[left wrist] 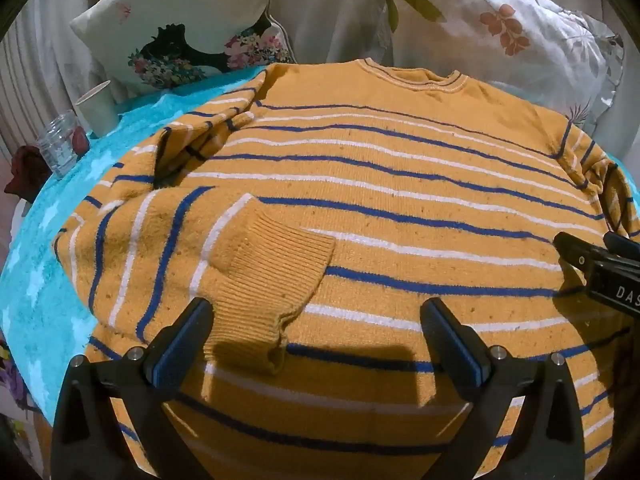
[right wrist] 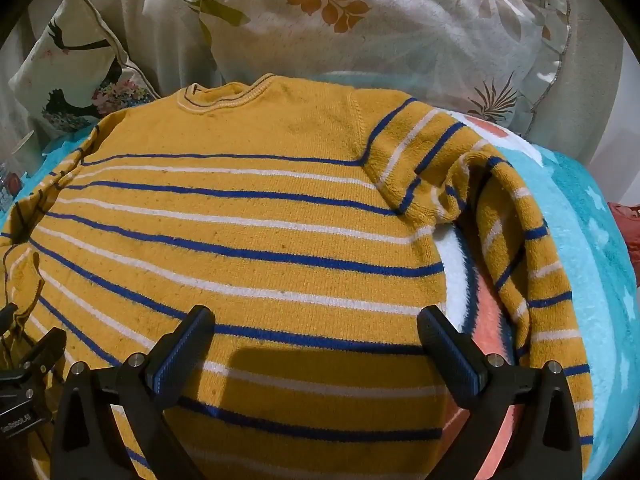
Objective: Fold small clothes
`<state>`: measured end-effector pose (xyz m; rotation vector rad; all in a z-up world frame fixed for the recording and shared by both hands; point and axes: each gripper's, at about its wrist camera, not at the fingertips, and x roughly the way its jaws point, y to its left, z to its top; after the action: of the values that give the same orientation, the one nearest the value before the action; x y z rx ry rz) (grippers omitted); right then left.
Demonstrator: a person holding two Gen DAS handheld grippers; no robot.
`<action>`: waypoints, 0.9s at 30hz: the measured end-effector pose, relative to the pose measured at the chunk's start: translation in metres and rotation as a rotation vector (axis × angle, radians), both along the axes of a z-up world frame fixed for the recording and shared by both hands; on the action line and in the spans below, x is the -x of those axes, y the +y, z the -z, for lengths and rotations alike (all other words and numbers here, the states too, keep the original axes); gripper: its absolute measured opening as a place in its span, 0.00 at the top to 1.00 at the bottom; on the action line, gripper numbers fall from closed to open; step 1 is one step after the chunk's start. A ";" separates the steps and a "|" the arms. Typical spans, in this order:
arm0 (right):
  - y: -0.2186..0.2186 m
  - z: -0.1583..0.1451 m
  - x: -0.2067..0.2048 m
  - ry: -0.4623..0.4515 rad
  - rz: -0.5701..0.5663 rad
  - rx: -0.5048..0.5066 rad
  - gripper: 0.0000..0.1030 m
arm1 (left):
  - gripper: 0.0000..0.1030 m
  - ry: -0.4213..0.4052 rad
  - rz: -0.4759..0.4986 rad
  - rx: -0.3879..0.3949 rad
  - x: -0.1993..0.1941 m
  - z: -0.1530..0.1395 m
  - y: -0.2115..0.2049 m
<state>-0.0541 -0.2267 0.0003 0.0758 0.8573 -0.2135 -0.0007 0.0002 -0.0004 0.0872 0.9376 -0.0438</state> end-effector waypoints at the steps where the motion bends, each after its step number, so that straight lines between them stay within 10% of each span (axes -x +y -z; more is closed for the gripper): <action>1: 0.002 -0.001 -0.001 0.000 0.002 0.000 0.00 | 0.00 0.004 -0.002 0.002 -0.004 -0.001 0.002; 20: 0.000 -0.001 -0.001 0.002 0.003 0.006 0.00 | 0.00 0.018 0.001 -0.013 -0.003 0.000 0.001; 27: 0.008 -0.002 0.002 0.002 0.002 0.006 0.00 | 0.11 0.068 -0.064 0.063 0.018 -0.051 0.047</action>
<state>-0.0561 -0.2185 0.0020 0.0706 0.8583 -0.2179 -0.0188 0.0467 0.0510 -0.0024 1.0056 -0.0171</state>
